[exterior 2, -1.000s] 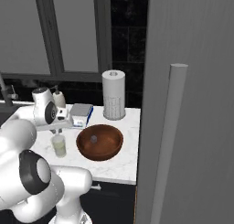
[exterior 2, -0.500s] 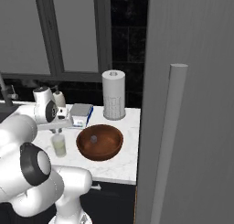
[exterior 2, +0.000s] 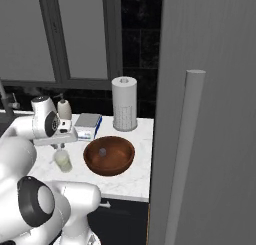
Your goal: Grab a lemon wedge from the fridge and one ice cube from the ice bowl, and put them in the glass of lemonade.
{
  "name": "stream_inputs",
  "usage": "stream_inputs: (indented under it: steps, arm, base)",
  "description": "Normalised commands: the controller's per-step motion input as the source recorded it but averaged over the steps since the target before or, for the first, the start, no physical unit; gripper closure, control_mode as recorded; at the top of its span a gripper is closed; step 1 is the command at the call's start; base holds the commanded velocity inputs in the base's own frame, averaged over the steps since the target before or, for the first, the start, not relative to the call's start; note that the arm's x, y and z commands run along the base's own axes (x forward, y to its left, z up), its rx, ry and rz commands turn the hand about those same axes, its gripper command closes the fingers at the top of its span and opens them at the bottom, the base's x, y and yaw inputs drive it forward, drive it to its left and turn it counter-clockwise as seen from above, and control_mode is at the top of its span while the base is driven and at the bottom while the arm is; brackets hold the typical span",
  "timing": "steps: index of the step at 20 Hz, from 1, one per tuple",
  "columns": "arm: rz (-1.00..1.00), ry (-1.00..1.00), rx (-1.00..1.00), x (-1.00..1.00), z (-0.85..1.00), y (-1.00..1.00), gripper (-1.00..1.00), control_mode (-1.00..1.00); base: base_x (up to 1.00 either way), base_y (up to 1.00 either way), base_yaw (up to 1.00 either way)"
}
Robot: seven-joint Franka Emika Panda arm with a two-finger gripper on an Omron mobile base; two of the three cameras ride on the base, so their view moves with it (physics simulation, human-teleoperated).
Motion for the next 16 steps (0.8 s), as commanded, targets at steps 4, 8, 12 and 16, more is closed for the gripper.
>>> stream_inputs:
  steps: [4,8,12,16]
  arm:
    - [-0.01,-0.02,0.00,0.20,0.04,-0.09,1.00,-1.00]
    - [0.00,0.00,0.00,0.28,0.07,-0.03,1.00,-1.00]
    - [0.00,0.00,0.00,-0.18,0.00,-0.07,1.00,-1.00]
    - [0.00,0.00,0.00,-0.30,-0.02,-0.01,1.00,-1.00]
  base:
    - [0.00,0.00,0.00]
    - [0.00,0.00,0.00]
    - [0.00,0.00,0.00]
    - [0.00,0.00,0.00]
